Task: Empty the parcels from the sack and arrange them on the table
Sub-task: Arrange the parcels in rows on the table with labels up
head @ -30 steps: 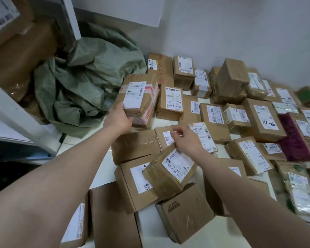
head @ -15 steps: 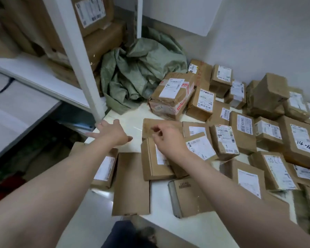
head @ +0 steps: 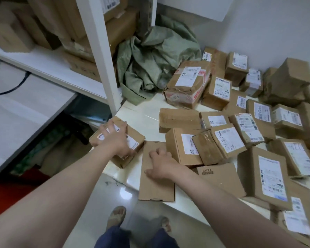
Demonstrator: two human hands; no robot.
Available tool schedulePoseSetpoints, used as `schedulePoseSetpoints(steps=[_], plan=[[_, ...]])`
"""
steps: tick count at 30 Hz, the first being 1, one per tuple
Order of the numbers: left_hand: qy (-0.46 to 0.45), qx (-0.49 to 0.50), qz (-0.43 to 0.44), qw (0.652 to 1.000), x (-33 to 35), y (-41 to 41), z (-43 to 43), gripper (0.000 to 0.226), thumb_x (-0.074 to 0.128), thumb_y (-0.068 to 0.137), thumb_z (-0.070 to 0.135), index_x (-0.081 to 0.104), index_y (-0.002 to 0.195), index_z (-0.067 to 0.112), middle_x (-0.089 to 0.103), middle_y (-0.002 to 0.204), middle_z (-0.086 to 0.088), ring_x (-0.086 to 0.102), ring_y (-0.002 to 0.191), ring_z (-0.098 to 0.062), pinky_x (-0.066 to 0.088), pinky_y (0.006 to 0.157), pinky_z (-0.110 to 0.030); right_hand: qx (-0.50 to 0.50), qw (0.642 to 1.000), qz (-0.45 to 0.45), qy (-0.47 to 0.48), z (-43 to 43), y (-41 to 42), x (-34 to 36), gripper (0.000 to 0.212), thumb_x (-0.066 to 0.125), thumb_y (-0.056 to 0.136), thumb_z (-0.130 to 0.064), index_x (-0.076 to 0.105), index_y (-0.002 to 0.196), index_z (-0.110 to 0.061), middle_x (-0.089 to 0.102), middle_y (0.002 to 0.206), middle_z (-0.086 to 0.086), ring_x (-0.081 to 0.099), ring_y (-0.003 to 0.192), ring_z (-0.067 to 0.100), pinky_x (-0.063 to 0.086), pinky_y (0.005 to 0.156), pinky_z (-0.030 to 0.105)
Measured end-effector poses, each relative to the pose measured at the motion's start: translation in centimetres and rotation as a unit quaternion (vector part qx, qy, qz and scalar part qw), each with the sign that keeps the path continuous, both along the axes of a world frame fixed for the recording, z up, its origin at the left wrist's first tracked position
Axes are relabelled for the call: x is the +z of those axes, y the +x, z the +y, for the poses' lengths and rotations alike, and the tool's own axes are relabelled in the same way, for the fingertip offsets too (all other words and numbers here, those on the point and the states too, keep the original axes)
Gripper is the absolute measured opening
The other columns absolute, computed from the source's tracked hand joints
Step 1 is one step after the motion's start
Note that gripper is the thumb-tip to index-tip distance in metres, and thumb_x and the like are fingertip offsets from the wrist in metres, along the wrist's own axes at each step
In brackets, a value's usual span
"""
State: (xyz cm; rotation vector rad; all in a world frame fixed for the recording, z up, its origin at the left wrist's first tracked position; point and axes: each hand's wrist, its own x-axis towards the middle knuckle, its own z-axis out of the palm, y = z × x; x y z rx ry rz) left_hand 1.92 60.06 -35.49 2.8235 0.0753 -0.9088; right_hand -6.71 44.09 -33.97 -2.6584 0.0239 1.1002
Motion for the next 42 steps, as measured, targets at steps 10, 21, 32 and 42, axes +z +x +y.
schedulePoseSetpoints(steps=[10, 21, 32, 42], plan=[[0.006, -0.393, -0.038, 0.919, 1.0, 5.2, 2.7, 0.103, 0.07, 0.082, 0.027, -0.002, 0.154, 0.04, -0.012, 0.162, 0.012, -0.01, 0.15, -0.019, 0.011, 0.114, -0.064, -0.191, 0.977, 0.008, -0.093, 5.5, 1.9, -2.1, 0.078, 0.063, 0.084, -0.057, 0.025, 0.141, -0.019, 0.014, 0.14, 0.011, 0.018, 0.128, 0.032, 0.042, 0.1, 0.056], [0.005, -0.48, -0.198, 0.854, 0.7, 9.5, 1.6, 0.077, 0.044, 0.092, -0.006, 0.026, 0.148, 0.045, 0.015, 0.161, 0.013, 0.011, 0.149, -0.018, 0.02, 0.116, -0.04, -0.279, 0.935, 0.077, -0.205, 7.5, -0.2, -2.8, 0.095, 0.057, 0.086, -0.054, 0.001, 0.152, -0.015, 0.011, 0.145, 0.009, 0.029, 0.119, 0.051, 0.042, 0.091, 0.068], [-0.076, -0.353, -0.262, 0.895, -0.8, 7.2, 0.7, 0.056, 0.054, 0.096, 0.017, 0.036, 0.148, 0.028, 0.018, 0.16, -0.01, 0.011, 0.147, -0.032, 0.013, 0.119, -0.042, -0.34, 0.918, 0.1, -0.18, 7.3, -1.7, -4.5, 0.11, 0.062, 0.088, -0.045, -0.033, 0.143, -0.041, -0.036, 0.155, -0.006, -0.002, 0.137, 0.061, 0.02, 0.092, 0.085], [-0.381, -0.208, -0.244, 0.867, -0.4, 4.1, 1.6, 0.034, 0.047, 0.099, 0.015, 0.061, 0.129, 0.022, 0.059, 0.121, -0.006, 0.05, 0.115, -0.026, 0.042, 0.097, -0.035, -0.579, 0.69, -0.008, 0.434, 5.1, -2.3, 0.2, 0.084, 0.072, 0.07, -0.039, 0.038, 0.145, -0.023, 0.054, 0.127, 0.002, 0.057, 0.108, 0.02, 0.045, 0.095, 0.036]])
